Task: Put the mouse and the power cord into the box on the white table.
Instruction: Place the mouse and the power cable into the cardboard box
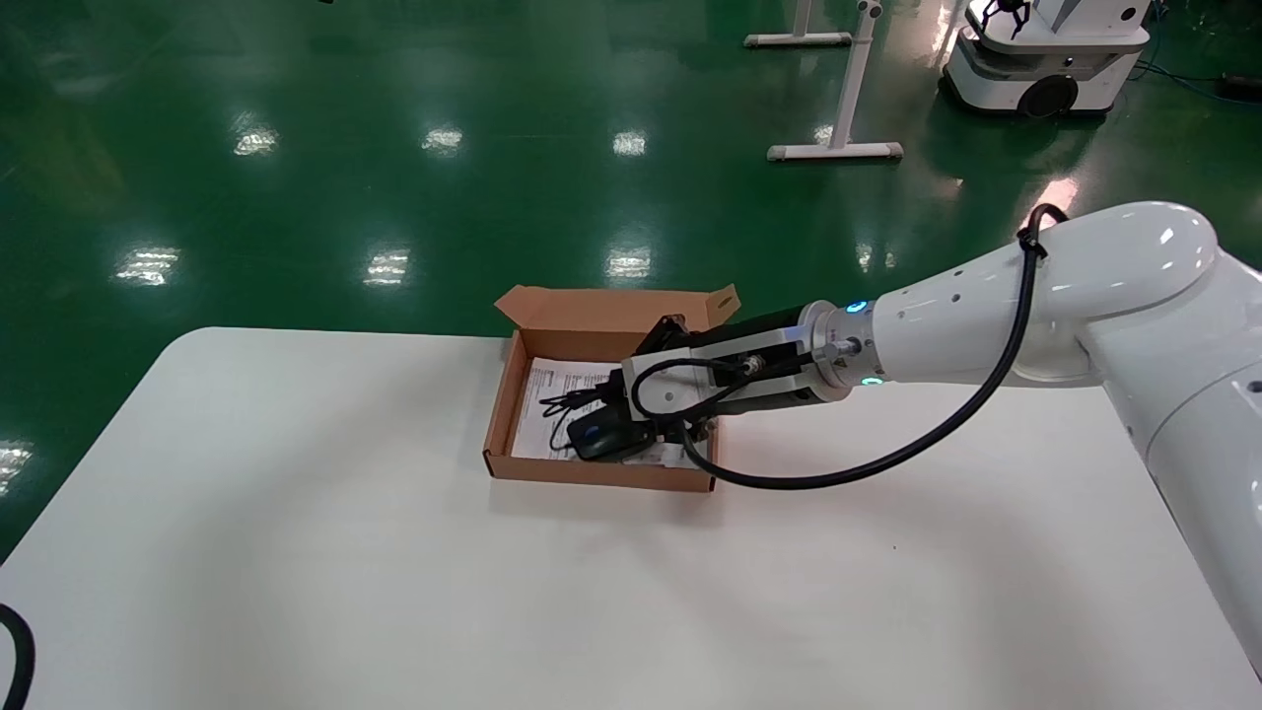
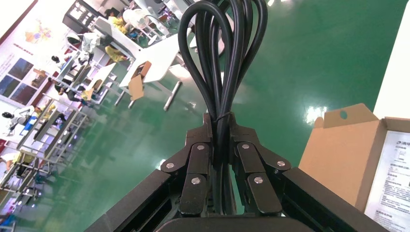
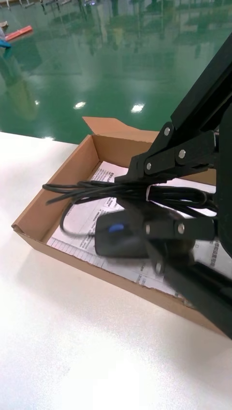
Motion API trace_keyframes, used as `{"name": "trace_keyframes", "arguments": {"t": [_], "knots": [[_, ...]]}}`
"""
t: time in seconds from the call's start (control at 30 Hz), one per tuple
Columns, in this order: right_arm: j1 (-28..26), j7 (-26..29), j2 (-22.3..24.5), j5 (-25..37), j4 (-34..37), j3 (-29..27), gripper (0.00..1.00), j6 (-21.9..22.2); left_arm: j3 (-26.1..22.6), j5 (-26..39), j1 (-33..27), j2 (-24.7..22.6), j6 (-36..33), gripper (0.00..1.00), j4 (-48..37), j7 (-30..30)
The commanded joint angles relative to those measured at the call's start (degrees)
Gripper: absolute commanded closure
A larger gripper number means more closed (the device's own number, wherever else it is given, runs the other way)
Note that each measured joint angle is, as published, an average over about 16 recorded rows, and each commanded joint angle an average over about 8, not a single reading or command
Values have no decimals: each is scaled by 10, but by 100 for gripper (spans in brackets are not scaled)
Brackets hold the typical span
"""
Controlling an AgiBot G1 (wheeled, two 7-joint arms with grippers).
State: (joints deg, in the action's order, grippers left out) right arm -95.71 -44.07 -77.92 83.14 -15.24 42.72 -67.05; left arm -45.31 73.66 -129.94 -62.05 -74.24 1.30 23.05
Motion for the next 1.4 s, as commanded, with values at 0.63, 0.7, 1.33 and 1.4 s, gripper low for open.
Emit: {"name": "trace_keyframes", "arguments": {"t": [0.63, 0.7, 1.33, 1.4], "knots": [[-45, 30, 62, -45, 44, 14, 0, -1, -26, 37, 41, -28, -6, 100, -17, -2], [-58, 37, 87, -48, 58, 11, 0, -8, -28, 40, 57, -41, 3, 100, -17, 1], [-91, 42, 199, -38, 107, 14, 0, -33, -40, 56, 202, -151, 70, 100, -1, 7], [-91, 42, 199, -39, 109, 13, 0, -35, -44, 62, 213, -152, 67, 100, 8, 3]]}}
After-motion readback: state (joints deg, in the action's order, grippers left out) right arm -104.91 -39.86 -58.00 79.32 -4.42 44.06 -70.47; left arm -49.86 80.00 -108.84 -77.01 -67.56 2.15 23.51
